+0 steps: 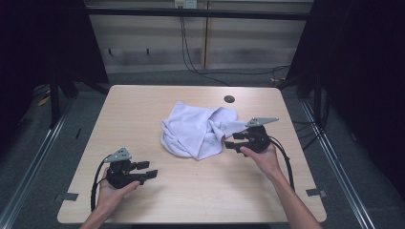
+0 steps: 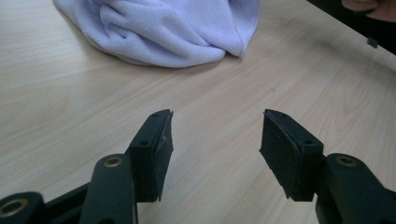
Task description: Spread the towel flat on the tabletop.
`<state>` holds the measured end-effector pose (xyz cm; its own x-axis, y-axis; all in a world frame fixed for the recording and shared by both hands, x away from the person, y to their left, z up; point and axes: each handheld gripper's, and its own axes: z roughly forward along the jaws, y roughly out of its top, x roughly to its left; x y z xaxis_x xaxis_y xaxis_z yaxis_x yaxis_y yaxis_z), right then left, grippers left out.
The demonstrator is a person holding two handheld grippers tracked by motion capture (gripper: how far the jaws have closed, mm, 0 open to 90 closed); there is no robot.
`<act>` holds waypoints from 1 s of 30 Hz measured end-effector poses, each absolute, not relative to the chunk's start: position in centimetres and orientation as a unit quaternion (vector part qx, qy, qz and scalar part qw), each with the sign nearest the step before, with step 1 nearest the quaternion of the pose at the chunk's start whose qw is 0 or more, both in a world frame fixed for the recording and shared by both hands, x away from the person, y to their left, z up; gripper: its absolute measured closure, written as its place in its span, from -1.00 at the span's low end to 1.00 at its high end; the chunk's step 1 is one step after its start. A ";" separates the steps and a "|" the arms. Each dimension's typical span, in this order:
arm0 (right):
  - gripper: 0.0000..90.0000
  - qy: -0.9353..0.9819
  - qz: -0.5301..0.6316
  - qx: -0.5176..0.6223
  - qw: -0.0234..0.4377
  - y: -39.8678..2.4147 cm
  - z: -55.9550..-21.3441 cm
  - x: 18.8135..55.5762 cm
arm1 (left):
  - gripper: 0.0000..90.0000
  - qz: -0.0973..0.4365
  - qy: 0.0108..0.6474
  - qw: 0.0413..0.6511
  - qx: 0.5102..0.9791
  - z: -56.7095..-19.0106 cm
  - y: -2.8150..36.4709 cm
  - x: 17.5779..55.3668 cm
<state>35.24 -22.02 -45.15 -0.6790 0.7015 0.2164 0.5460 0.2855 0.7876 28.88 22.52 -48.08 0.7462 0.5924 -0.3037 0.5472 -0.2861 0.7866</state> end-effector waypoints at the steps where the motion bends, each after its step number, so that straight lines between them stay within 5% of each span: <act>1: -0.06 0.799 0.450 0.390 0.085 -21.8 -45.1 35.9 | -0.04 0.022 0.352 0.481 0.803 -48.1 22.6 28.8; 15: -0.17 0.799 0.427 0.416 0.082 -18.7 -48.7 42.0 | -0.16 0.029 0.378 0.473 0.795 -48.4 23.1 29.1; 19: 0.20 0.814 0.404 0.411 0.077 -17.1 -49.9 42.2 | -0.16 0.030 0.379 0.470 0.797 -48.5 23.0 29.0; 22: 0.70 0.805 0.417 0.419 0.054 -16.9 -50.8 41.9 | -0.16 0.033 0.372 0.473 0.798 -48.3 22.9 28.8; 23: 0.76 0.801 0.429 0.417 0.024 -16.9 -51.1 41.4 | -0.15 0.035 0.373 0.472 0.798 -48.3 22.9 28.8; 30: 0.78 0.833 0.414 0.367 0.031 -15.3 -50.7 37.6 | 0.04 0.048 0.354 0.481 0.801 -47.5 21.3 29.4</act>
